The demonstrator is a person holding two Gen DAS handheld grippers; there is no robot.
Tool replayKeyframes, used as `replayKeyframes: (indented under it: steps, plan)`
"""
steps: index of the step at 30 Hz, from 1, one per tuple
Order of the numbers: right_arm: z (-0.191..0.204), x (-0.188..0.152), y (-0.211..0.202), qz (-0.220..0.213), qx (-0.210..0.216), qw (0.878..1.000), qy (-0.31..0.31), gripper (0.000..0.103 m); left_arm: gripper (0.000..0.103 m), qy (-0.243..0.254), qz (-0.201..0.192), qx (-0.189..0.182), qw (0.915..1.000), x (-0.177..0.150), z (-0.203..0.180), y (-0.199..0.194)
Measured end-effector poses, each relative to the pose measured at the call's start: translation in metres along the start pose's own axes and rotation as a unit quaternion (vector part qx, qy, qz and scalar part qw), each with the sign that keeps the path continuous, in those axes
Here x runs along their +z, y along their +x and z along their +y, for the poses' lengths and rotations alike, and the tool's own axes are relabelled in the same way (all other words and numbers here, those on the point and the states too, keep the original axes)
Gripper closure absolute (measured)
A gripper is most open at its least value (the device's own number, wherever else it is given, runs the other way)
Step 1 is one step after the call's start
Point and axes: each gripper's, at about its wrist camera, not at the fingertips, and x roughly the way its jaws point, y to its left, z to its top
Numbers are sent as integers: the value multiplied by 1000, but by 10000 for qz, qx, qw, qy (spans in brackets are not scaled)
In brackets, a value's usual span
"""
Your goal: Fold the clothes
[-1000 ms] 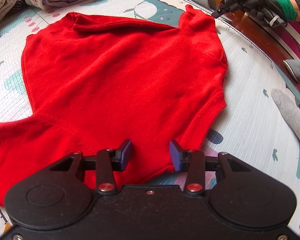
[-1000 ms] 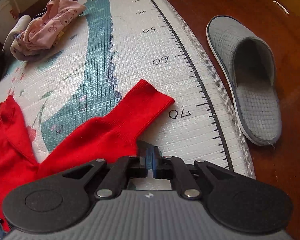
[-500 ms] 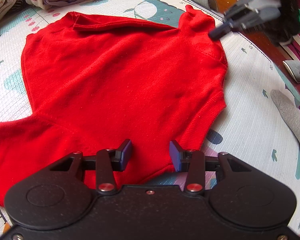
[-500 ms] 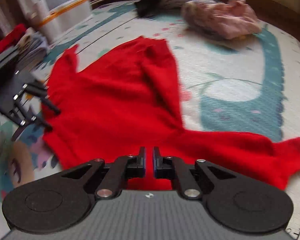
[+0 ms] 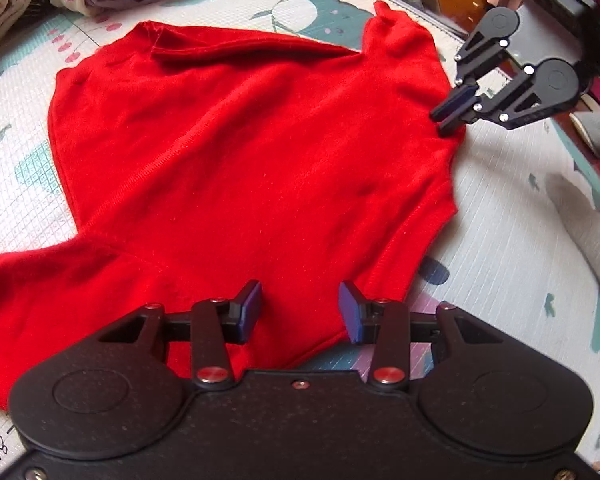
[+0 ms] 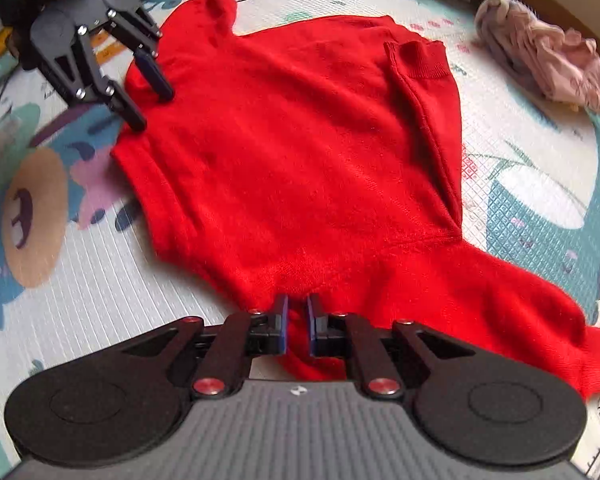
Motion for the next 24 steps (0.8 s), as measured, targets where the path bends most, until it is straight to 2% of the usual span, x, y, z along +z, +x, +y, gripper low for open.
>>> replayKeyframes:
  steps: [2,5,8,10,12,16,19,21,24]
  plan:
    - [-8,14,-6,-209,-187,9996,35,90,62,-50,-113,140,9998,6,8,-4]
    - [-18,45,-6,-507,-504,9974,-58,82,62,-135,-250,363,9989,17,22,-7]
    - [-20,75,6,-699,-836,9932,-420,78,62,-237,-286,666,9971,23,39,-8]
    - [-19,89,17,-760,-1118,9877,-789,74,62,-369,-209,749,9963,19,48,-6]
    - [-19,100,29,-810,-1317,9817,-1108,66,62,-511,45,839,9952,13,55,2]
    - [-26,120,57,-749,-1435,9751,-1514,64,61,-405,37,960,9945,0,50,1]
    - [-32,127,70,-580,-1485,9743,-1590,71,61,-448,32,961,9944,-3,49,-2]
    - [-40,132,78,-455,-1471,9772,-1461,92,60,-451,26,953,9944,-3,50,-2]
    - [-65,134,66,-653,-1332,9863,-720,92,60,-461,4,949,9944,-6,48,-3]
